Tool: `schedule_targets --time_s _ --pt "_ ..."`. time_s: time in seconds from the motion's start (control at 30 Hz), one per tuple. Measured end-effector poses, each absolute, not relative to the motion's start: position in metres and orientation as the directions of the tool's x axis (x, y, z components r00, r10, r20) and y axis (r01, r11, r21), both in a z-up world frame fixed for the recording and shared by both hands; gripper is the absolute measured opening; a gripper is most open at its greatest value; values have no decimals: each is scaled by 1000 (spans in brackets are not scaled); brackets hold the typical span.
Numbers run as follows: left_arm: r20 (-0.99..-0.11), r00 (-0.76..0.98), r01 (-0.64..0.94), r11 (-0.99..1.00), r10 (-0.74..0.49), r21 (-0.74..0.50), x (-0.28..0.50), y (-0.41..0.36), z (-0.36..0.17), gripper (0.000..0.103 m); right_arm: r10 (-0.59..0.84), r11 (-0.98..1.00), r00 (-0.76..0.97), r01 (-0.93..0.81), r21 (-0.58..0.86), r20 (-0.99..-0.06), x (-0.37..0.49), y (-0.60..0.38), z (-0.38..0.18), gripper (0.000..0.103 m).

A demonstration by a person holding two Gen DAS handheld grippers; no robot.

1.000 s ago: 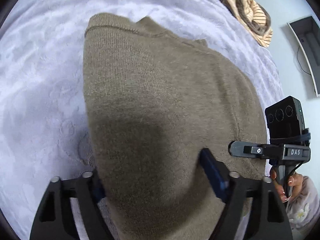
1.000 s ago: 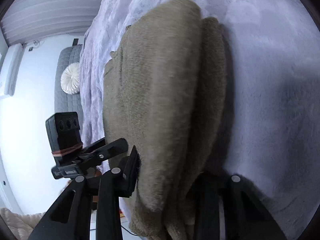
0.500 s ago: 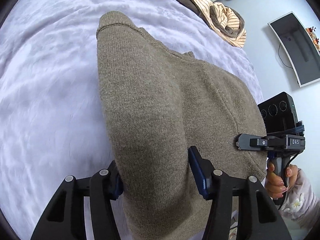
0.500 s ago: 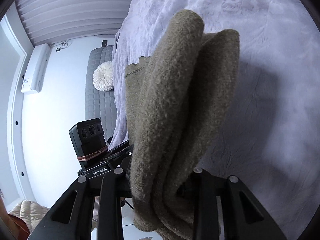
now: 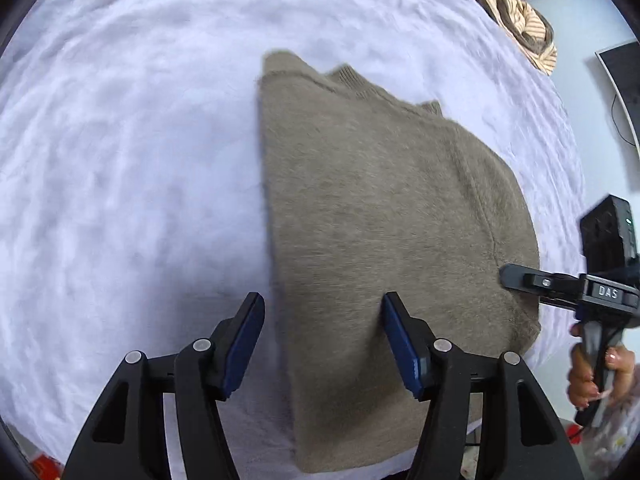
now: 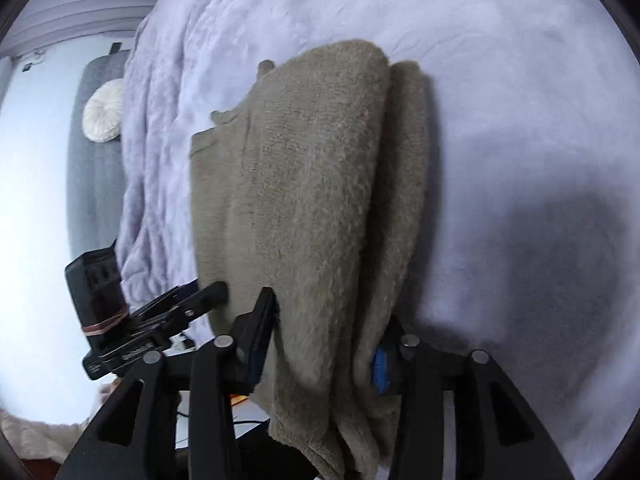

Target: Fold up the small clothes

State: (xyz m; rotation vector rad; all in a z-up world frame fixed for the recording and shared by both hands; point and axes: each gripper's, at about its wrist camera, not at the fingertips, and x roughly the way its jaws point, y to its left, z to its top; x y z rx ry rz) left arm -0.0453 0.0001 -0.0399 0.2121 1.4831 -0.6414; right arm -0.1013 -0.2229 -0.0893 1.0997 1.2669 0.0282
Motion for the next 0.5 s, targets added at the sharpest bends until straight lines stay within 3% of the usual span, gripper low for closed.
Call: schedule_targets --time_s 0.1,0.17,0.2,0.37,0.47,0.5 --pt "-966 11 547 811 -257 -209 -39 9 -26 62 382 624 340 591 511 -859 -113 -221 -59 50" --pt "-966 11 562 800 -260 -209 -37 13 -21 62 305 661 354 589 465 -884 -114 -214 -34 15" --pt "-965 12 572 794 -260 -207 -38 13 -20 62 289 666 377 580 468 -880 -115 -207 -22 11" --pt "-973 -24 619 760 -230 -195 -62 17 -40 62 253 729 377 531 432 -891 -107 -159 -8 11" --pt "-969 -14 630 750 -248 -202 -65 28 -43 63 162 780 295 546 305 -942 -121 -146 -20 11" --pt "-969 -12 633 748 -246 -198 -66 30 -43 68 124 793 263 554 255 -957 -124 -140 -31 11"
